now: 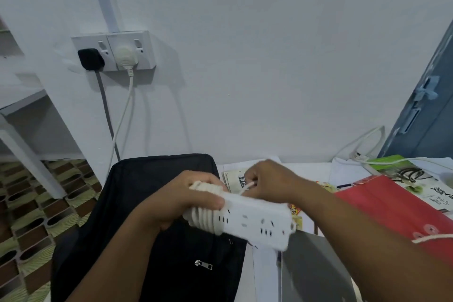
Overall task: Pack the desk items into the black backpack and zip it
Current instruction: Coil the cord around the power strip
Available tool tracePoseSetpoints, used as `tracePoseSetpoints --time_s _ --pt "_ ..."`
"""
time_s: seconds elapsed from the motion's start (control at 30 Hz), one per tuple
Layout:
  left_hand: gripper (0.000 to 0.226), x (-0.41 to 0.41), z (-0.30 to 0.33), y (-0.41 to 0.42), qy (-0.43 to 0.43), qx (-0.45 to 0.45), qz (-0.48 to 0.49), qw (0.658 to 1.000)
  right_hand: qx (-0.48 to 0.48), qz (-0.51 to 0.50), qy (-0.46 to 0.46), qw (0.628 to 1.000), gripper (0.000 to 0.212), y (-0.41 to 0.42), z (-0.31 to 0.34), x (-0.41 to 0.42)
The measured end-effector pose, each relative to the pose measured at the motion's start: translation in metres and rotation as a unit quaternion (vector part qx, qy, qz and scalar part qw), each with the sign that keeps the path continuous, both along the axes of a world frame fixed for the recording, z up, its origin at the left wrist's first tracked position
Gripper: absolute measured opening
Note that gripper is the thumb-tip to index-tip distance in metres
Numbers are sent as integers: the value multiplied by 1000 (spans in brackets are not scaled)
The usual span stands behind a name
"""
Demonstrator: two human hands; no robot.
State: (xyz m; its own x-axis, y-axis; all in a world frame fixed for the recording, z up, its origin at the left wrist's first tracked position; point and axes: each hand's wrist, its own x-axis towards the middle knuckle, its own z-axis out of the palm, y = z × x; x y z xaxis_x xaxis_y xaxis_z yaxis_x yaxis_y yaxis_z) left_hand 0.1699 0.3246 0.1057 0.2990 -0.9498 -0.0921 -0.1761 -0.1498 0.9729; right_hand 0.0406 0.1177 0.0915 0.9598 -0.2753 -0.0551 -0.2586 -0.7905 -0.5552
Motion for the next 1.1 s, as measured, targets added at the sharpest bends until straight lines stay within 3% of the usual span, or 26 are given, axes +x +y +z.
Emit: tracePoseSetpoints --time_s 0.07,0.17,0.23,0.33,0.4,0.47,0.6,0.73,0.9,1.1 --pt "38 -8 3 -7 -122 59 -36 990 -12 5 -9 1000 60 1 19 8" --pt "39 -13 -4 -18 -193 100 52 975 -28 4 -17 999 45 6 42 12" --pt "34 -13 -9 -21 -154 74 110 979 -25 1 -29 999 33 11 50 11" --pt "19 -12 -11 -21 -116 44 112 986 -18 12 -40 999 20 20 51 6" --pt "11 -12 -14 -20 -103 33 135 985 -12 23 -47 999 19 28 49 -1" --pt "6 -13 -18 -19 -32 16 182 983 1 24 -63 998 23 34 40 -7" --pt "20 -9 -29 -17 137 -14 264 955 42 34 -134 990 26 45 12 -14" --pt "33 -2 -36 -17 259 -41 301 917 63 -22 -216 974 34 47 -25 -19" --pt "37 1 -32 -10 264 -13 253 931 16 8 -257 966 32 53 -60 -17" --pt "39 3 -39 -13 275 -7 304 912 57 6 -300 952 49 40 -58 -10"
